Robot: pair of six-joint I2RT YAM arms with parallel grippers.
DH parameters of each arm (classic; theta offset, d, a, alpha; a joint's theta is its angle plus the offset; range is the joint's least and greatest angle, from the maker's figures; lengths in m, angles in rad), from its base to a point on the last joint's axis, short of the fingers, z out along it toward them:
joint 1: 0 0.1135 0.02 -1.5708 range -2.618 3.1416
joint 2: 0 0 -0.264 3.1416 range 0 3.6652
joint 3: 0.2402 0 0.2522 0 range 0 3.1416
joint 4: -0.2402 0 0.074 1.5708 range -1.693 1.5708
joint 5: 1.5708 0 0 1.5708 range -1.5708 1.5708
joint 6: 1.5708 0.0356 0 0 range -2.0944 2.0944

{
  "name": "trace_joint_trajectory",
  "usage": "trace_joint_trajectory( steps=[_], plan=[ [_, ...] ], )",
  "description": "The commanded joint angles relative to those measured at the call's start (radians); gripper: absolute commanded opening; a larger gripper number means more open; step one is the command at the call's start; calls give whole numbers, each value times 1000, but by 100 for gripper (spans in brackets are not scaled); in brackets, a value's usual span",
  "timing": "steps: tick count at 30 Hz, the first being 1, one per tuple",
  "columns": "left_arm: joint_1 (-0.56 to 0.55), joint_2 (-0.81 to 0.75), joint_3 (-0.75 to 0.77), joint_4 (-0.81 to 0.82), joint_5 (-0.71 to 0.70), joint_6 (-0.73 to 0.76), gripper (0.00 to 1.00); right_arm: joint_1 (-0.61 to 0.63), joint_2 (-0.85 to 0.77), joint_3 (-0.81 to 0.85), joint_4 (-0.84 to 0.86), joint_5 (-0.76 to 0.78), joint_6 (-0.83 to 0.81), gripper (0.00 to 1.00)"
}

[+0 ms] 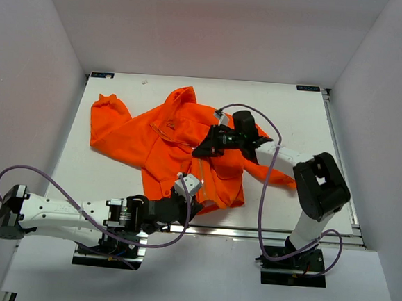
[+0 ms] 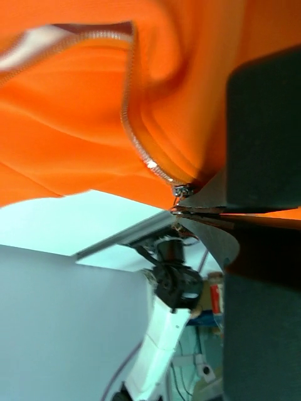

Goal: Zip up the jacket

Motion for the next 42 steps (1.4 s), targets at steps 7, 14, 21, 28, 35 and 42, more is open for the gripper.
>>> trace_joint_trajectory(
  steps=[7,14,21,28,35,42],
  plan=[
    [-24,-74,3,-108,127,-136,0,-57,212,329,59,213,-143,0],
    [-25,-94,-3,-134,165,-177,0,-83,444,680,-25,312,-192,0],
    [-27,-109,14,-206,179,-236,0,-99,663,982,19,438,-183,0],
    [-28,-117,19,-249,188,-328,0,-134,794,1222,87,545,-167,0],
    [-28,-154,34,-289,142,-352,0,-162,449,764,210,400,-193,0],
    [-30,-143,45,-297,147,-348,0,-128,174,201,260,133,-83,0]
  ],
)
